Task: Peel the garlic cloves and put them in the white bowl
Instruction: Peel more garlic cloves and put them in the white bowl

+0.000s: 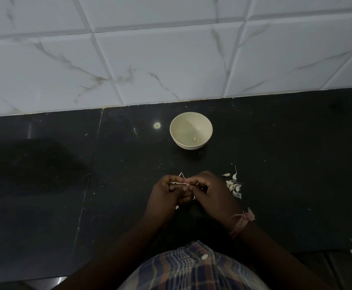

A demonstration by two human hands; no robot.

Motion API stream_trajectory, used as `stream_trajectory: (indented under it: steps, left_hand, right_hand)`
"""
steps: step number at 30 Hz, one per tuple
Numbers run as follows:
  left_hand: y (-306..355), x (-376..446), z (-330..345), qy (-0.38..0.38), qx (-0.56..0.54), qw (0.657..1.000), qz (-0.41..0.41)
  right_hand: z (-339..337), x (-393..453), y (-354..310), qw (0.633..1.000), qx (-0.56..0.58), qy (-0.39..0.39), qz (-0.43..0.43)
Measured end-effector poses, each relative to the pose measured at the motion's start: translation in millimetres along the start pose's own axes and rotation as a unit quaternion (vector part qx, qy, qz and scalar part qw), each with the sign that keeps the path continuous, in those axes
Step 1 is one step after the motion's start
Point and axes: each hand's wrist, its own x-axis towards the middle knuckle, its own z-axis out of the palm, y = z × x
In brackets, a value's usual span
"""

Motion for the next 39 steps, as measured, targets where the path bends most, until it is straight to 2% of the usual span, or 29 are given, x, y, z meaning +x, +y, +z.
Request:
stream_trajectory:
  steps: [7,11,14,18,23,32,39]
  left_hand:
    - [0,-6,0,-0.041,-0.010,0.999,-0.003]
    - [3,-11,2,-0.005,0.033,0.999,0.021]
    - [1,-11,2,0.022,0.112,0.992,0.054]
    - [0,-11,2,0.039,0.247,0.962,0.112]
    - [3,-22,9,0.025,0.223,0.966,0.131]
    - [-1,-18,4,0.042,0.280,0.938,0.199]
    - [-3,-15,2,0.042,0.248,0.952,0.174]
  right_hand:
    - [4,-3,0,0.992,0.064,0.043,0.099]
    - [4,-5,-7,0.992,0.044,0.053,0.106]
    - [5,-8,-11,0.991,0.035,0.071,0.105]
    - [8,-13,-17,0.992,0.001,0.078,0.100]
    - [3,-12,-18,0.991,-0.028,0.088,0.100]
    - [0,-7,-24,0.992,-0.063,0.080,0.079]
    - [-5,-6,-23,0.991,-0.012,0.045,0.122]
